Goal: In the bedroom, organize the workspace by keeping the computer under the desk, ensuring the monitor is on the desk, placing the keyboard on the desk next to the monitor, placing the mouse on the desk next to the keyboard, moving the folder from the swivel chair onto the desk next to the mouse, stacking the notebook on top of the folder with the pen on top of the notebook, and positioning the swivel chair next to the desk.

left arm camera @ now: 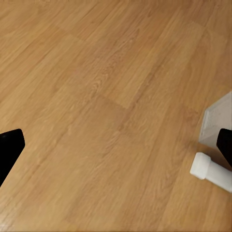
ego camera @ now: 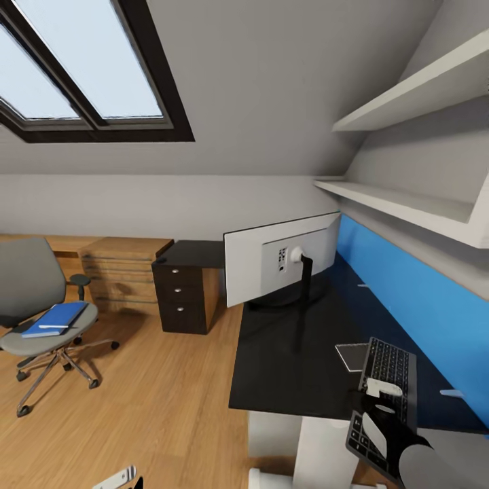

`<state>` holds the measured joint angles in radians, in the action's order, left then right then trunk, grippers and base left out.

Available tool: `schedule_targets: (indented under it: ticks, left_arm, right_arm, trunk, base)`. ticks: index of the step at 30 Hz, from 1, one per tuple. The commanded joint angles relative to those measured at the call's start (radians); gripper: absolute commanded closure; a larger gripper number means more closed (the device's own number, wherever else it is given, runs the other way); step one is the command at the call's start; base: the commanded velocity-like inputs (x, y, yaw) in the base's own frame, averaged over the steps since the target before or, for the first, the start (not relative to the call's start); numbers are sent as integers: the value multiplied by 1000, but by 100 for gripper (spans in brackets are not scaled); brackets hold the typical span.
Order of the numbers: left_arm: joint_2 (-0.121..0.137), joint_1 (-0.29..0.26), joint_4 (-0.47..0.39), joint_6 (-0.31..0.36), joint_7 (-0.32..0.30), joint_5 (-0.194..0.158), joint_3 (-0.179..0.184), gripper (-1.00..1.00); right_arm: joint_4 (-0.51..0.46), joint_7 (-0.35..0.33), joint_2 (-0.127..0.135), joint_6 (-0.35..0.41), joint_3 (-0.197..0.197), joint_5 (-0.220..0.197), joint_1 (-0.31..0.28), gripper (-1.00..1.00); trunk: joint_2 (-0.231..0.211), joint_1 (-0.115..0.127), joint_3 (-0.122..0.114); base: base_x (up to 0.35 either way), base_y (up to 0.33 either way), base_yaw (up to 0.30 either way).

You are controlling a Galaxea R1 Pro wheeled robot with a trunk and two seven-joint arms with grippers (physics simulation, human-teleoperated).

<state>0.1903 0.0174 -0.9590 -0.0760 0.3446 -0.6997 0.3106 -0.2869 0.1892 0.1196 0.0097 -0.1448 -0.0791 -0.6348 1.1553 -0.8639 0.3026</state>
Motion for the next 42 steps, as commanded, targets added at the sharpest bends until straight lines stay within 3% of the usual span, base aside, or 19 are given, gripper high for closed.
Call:
schedule_targets:
  ticks: [1,7,9,12,15,16,19,20,21,24,30,31,33,42]
  left_arm:
    - [1,0,-1,-7,7,-11,5,-100]
    - [1,-1,-1,-7,7,-11,6,-100]
    - [1,-1,-1,-7,7,-11,5,-100]
    - [1,-1,-1,-7,7,-11,6,-100]
    - [1,-1,-1,-7,7,-11,6,-100]
    - [1,-1,-1,-7,7,-11,6,-100]
    - [1,-1,-1,-7,7,-11,6,-100]
    - [1,0,-1,-7,7,-11,6,-100]
    - [1,0,-1,-7,7,-11,6,-100]
    - [1,-1,-1,-7,7,-11,6,-100]
    - [1,0,-1,-8,7,-11,5,-100]
    - [1,0,-1,-8,7,-11,5,-100]
    - [1,-1,-1,-8,7,-11,5,-100]
    - [1,0,0,-8,7,-11,5,-100]
  right_arm:
    - [-2,3,0,1,2,-8,0,-100]
    - [-28,5,-3,3,2,-7,0,-100]
    - [-125,7,-26,9,1,-5,4,-100]
    - [-186,8,-37,19,1,-5,14,-100]
    - [-317,9,-55,111,1,-2,64,-100]
    - [-433,10,-61,194,0,-2,109,-100]
    - [-591,10,-65,287,1,-5,186,-100]
    - [-747,11,-79,358,0,-9,262,-100]
    - [-780,12,-88,370,0,-7,278,-100]
    - [-829,13,-107,386,-1,-4,301,-100]
    - [-844,12,-116,392,0,-7,306,-100]
    - [-847,12,-133,392,1,-7,306,-100]
    - [-851,12,-141,392,1,-6,307,-100]
    - [-872,12,-149,387,-1,-9,311,-100]
  trunk:
    - [1,0,-1]
    - [1,0,-10]
    - [1,0,-13]
    - [1,0,-18]
    - [1,0,-23]
    - [1,0,-24]
    - [1,0,-26]
    - [1,0,-26]
    - [1,0,-26]
    - [1,0,-26]
    - [1,0,-26]
    - [1,0,-26]
    - [1,0,-26]
    - [1,0,-26]
  base:
    - [0,0,0]
    - [0,0,0]
    - [0,0,0]
    - [0,0,0]
    - [0,0,0]
    - [0,0,0]
    - [0,0,0]
    - [0,0,0]
    - [0,0,0]
    - [0,0,0]
    - [0,0,0]
    - [0,0,0]
    - [0,0,0]
    - [-145,0,-93]
